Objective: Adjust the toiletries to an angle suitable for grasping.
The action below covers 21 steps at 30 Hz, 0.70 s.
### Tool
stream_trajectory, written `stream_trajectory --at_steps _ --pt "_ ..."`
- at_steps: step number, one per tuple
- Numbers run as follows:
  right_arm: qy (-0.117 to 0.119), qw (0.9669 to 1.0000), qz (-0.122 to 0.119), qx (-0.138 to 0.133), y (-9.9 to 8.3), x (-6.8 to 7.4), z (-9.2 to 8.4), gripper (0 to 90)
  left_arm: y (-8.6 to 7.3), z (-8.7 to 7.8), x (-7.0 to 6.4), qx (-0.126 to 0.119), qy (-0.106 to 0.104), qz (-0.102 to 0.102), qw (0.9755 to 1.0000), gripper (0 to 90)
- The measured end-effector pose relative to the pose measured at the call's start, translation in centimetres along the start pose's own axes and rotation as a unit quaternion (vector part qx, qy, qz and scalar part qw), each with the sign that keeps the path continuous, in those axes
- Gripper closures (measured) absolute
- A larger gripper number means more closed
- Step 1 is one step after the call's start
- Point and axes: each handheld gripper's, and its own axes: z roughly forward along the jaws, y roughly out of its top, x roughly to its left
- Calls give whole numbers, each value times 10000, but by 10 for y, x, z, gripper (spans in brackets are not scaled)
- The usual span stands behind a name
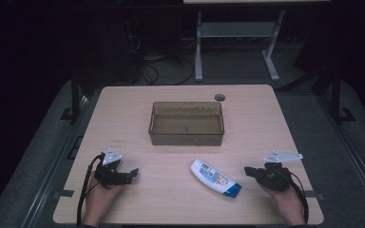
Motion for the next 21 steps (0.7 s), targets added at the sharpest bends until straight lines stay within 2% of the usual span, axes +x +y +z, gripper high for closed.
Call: stream_trajectory --at_steps 2,7,12,17,21 --pt "54 10000 -10 -17 1 3 -1 896 0 0 0 0 1 6 10000 125" --pt "293 9991 -300 -60 7 18 1 896 0 0 0 1 -4 3 10000 125" --pt "514 9980 -316 -164 9 27 1 896 0 0 0 1 -4 8 10000 125" --pt "706 9957 -592 -76 13 46 5 896 -1 -1 0 -2 -20 20 10000 125" --pt "821 9946 -635 19 13 52 12 896 -1 -1 -1 -2 -20 16 10000 124"
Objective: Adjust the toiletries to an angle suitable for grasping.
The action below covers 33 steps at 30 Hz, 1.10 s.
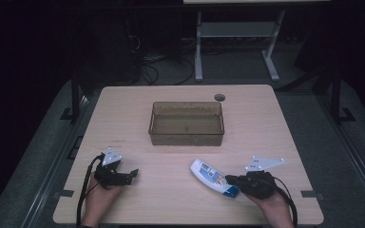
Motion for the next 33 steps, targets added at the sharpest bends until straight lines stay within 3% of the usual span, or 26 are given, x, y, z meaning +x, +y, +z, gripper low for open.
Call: stream_trajectory --at_steps 6,18,25,33 --pt "182 9996 -137 154 -2 6 9 896 0 0 0 0 0 1 10000 125" --pt "303 9984 -124 459 -15 9 17 896 0 0 0 -2 -1 1 10000 125" --pt "69 9976 -123 673 -20 7 18 896 0 0 0 -2 -2 5 10000 125" --pt "-168 9977 -34 660 -21 0 14 896 0 0 0 1 -10 20 10000 125"
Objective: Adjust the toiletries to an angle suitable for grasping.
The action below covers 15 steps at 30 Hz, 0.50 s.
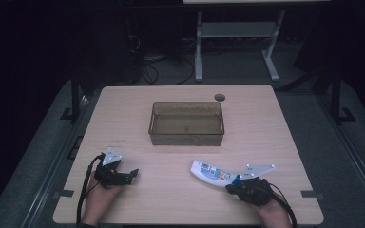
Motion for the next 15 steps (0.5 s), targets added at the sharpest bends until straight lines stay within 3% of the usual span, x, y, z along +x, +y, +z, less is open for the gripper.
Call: stream_trajectory --at_steps 15 --pt "-284 9995 137 -31 2 -22 0 896 0 0 0 -3 -13 1 10000 125"
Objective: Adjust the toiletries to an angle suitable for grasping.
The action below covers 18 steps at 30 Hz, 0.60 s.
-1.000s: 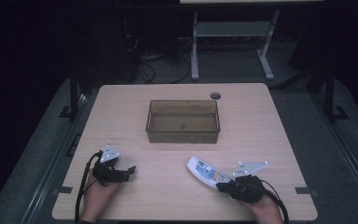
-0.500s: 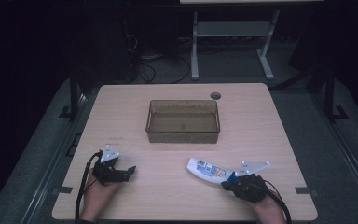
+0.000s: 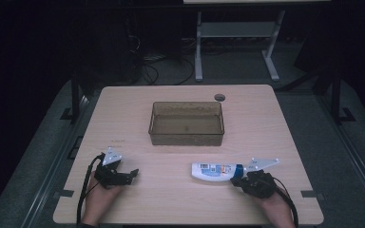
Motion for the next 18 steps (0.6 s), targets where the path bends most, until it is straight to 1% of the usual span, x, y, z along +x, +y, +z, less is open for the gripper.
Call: stream_trajectory --at_steps 6,7,13,14,18 --pt "-90 9999 38 -32 3 -7 2 896 0 0 0 4 -6 5 10000 125" --pt "-123 9999 83 -26 4 -10 2 896 0 0 0 4 -6 6 10000 125" --pt "-175 9997 127 -69 5 -16 3 896 0 0 0 3 -6 7 10000 125" --pt "-204 9996 168 -50 5 -18 3 897 0 0 0 3 -6 5 10000 125" --pt "-245 9995 168 -72 6 -21 3 896 0 0 0 5 -6 8 10000 125"
